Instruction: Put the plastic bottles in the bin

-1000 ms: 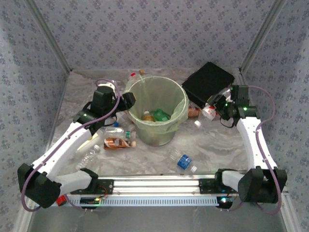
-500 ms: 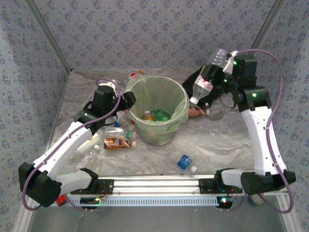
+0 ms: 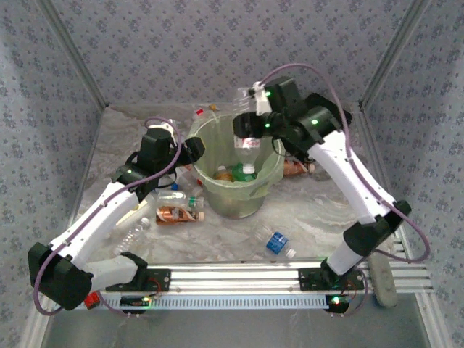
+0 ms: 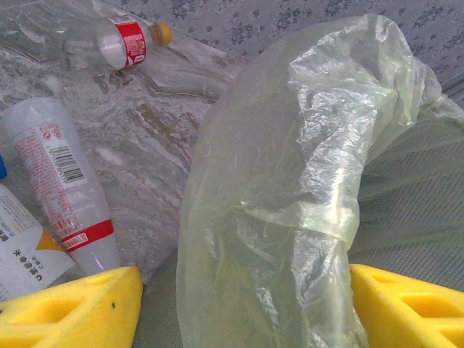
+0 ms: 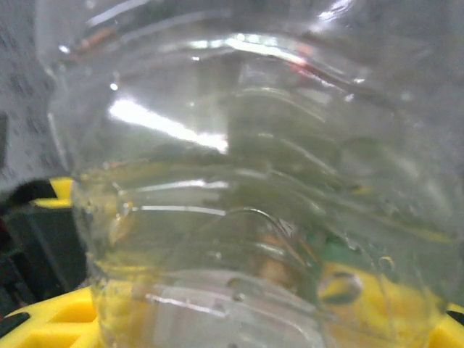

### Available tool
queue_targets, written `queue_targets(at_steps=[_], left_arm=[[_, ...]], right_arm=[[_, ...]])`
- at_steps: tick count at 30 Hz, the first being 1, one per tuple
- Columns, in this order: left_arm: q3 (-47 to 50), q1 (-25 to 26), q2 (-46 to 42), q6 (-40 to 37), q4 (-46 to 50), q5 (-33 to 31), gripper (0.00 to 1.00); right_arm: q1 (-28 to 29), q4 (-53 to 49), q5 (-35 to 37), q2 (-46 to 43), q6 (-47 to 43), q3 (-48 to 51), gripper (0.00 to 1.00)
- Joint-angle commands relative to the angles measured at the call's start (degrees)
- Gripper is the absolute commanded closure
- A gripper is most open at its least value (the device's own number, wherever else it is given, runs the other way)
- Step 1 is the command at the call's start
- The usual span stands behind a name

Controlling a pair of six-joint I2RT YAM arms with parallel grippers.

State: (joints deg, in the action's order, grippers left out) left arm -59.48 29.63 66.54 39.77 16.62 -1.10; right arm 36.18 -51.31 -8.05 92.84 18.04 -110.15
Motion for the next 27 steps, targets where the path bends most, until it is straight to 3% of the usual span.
queue_targets(at_steps=[1, 11, 19, 27], left_arm=[[-0.29, 0.09, 0.9, -0.31, 1.81, -0.05, 0.28], [-0.54, 0.03, 0.78, -0.39, 1.97, -0.3, 0.28], [-0.47, 0.04, 0.45, -0.58, 1.84, -0.06, 0.27], [0.72, 0.02, -0.43, 0.05, 1.41, -0.08, 0.27]], right_arm=[[2.7, -4.32, 4.58, 3.29, -5.01, 0.15, 0.42], [6.71, -5.41, 9.27, 13.52, -4.44, 4.65, 0.42], [7.07, 2.95, 9.85, 17.75, 0.44, 12.56, 0.37], [7.05, 5.3, 10.11, 20.45, 2.96, 14.53, 0.18]])
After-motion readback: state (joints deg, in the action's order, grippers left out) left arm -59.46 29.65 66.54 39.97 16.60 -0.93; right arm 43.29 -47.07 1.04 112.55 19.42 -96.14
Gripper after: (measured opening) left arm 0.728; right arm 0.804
